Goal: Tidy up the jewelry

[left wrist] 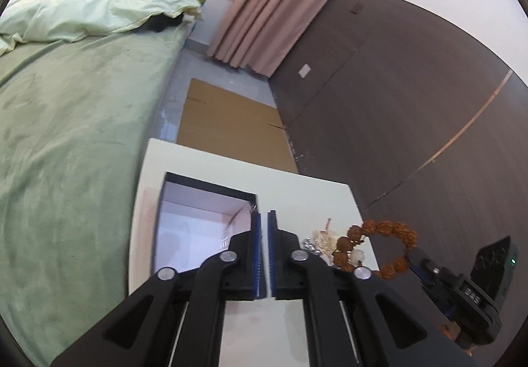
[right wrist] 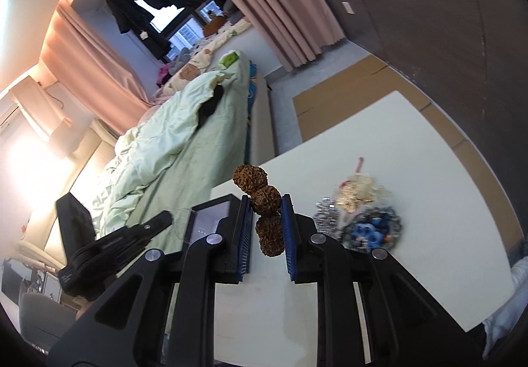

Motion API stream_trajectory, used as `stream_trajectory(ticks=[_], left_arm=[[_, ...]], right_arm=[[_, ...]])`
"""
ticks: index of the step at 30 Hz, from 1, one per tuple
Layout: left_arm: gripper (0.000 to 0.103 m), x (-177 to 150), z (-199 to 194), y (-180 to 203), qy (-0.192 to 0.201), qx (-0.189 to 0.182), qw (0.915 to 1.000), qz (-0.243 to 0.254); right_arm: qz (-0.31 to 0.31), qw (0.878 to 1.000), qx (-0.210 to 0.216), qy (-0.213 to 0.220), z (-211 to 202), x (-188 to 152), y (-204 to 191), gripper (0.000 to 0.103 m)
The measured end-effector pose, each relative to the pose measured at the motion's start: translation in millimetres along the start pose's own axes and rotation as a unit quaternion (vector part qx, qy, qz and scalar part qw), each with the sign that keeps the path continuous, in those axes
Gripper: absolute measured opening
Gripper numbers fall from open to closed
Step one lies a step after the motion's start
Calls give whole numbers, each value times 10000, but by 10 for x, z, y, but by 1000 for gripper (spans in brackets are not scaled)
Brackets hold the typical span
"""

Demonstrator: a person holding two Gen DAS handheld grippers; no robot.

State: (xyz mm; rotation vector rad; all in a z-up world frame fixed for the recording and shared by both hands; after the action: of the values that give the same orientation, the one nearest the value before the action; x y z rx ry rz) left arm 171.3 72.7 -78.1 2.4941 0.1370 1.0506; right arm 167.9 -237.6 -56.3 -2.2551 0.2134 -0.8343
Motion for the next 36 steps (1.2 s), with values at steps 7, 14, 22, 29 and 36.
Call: stream_trajectory(ticks=[7, 14, 22, 29, 36], left_arm=[[63, 88, -227, -199, 343, 64, 9987, -374], [68, 132, -462, -396, 533, 228, 9969, -536], [74, 124, -565, -554, 597, 275, 9944, -827], [74, 96, -543, -504, 533, 275, 9951, -786], [74, 72, -383, -313, 382, 214, 9971, -626]], right_arm=[[-386, 9990, 155, -165, 218, -12, -474, 19], [-963, 9946, 35, -376, 560, -76, -902, 19], [-1321, 9877, 469, -700, 962, -334, -1116, 25], [-943, 9920, 534, -644, 867, -262, -936, 74], [-564, 9959, -46, -702, 719, -51, -515, 74]])
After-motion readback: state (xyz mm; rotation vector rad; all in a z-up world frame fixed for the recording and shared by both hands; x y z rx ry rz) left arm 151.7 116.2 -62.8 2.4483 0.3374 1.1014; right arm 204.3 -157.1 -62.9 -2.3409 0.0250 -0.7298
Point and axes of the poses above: each gripper's, at about its wrist camera, not at the fingertips, and z roughly the way its jaws point, y to its right, x to its top, the point moved 3 cm from there along z, roughly the way its jaws point, and after that the axes turned 10 degrees about z, right-handed, at the moved point
